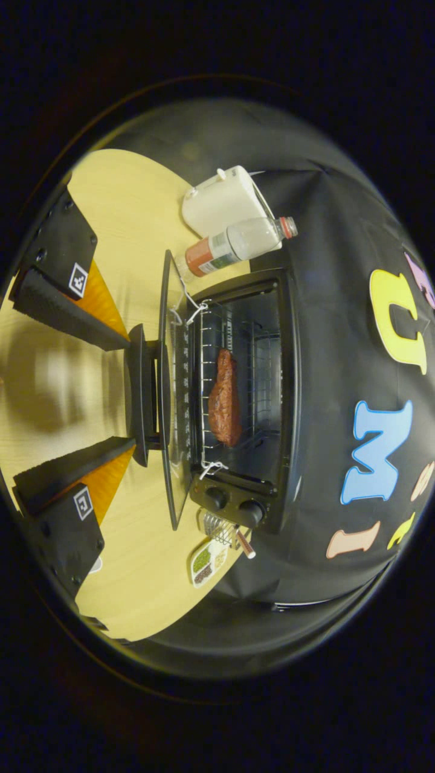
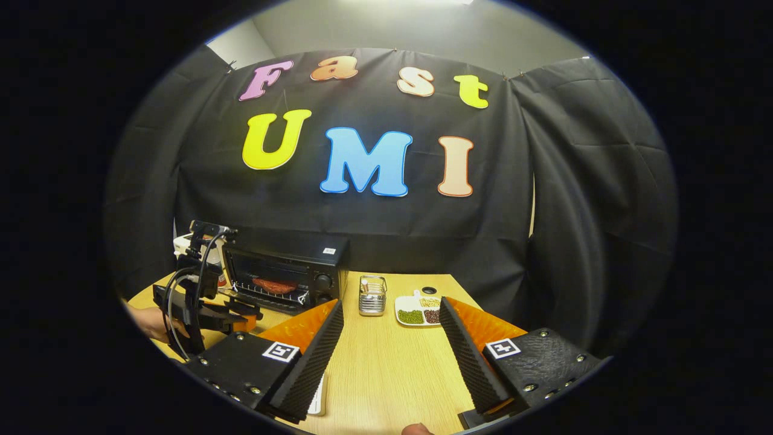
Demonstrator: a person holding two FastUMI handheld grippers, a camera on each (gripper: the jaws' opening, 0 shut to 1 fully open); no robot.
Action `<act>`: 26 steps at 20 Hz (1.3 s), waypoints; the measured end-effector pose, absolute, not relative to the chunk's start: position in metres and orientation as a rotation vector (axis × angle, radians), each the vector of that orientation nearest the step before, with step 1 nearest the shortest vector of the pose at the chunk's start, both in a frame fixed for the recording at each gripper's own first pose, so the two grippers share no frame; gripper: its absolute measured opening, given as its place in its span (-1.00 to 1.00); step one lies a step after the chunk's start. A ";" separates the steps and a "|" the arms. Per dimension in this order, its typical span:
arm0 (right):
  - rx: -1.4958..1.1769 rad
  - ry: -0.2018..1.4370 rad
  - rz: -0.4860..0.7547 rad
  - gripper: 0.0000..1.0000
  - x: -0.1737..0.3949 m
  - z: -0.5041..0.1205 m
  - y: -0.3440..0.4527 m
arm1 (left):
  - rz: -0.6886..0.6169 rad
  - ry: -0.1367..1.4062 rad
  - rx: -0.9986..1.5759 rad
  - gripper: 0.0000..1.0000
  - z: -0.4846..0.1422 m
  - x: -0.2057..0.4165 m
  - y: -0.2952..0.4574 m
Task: Open the electric oven with the left hand, put the food in, and close the electric oven.
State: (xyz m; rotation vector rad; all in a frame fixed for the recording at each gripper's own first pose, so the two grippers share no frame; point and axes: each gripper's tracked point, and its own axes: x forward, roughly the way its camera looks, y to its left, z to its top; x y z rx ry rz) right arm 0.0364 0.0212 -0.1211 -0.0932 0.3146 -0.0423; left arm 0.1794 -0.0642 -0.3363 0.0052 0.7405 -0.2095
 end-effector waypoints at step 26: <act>-0.070 0.186 0.128 0.94 0.032 -0.082 0.038 | -0.184 0.137 -0.001 1.00 -0.086 0.150 -0.062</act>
